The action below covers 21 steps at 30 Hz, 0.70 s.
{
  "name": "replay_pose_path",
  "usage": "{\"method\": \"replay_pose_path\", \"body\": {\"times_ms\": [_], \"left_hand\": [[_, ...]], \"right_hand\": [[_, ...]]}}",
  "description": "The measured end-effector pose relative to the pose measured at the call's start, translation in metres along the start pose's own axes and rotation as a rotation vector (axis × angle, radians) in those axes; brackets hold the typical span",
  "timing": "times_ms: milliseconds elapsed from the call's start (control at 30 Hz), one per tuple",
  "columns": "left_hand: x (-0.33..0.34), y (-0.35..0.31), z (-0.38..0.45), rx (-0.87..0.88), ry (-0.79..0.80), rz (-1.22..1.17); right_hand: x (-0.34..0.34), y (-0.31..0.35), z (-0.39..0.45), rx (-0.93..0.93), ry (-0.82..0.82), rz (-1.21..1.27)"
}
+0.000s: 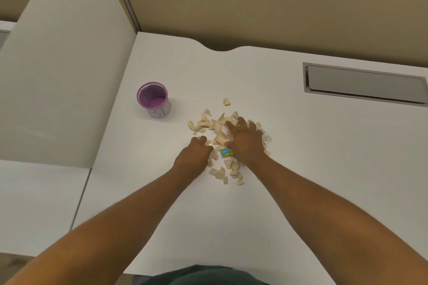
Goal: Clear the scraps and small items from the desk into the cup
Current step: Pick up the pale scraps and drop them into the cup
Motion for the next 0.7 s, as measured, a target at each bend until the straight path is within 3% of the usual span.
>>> {"method": "replay_pose_path", "body": {"times_ms": [133, 300, 533, 700], "left_hand": [[-0.004, 0.006, 0.003, -0.001, -0.053, 0.011], [-0.016, 0.031, -0.002, -0.168, -0.183, -0.308], [-0.1, 0.104, -0.041, -0.291, -0.66, -0.407], [-0.14, 0.162, -0.037, -0.415, -0.632, -0.296]], "right_hand": [[-0.004, 0.01, -0.013, -0.051, -0.104, -0.015], [-0.006, 0.011, -0.016, -0.076, -0.073, 0.05], [0.0, 0.007, -0.015, -0.105, -0.075, 0.063], [0.001, 0.008, -0.015, -0.12, -0.064, 0.059]]}}
Point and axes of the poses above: each hand's wrist, its own z-axis towards the middle knuckle, its own x-axis out of the palm, y = z × x, the point moved 7 cm from there along z, towards the middle knuckle, and after that the axes turned 15 degrees about x, right-handed, at the moved point
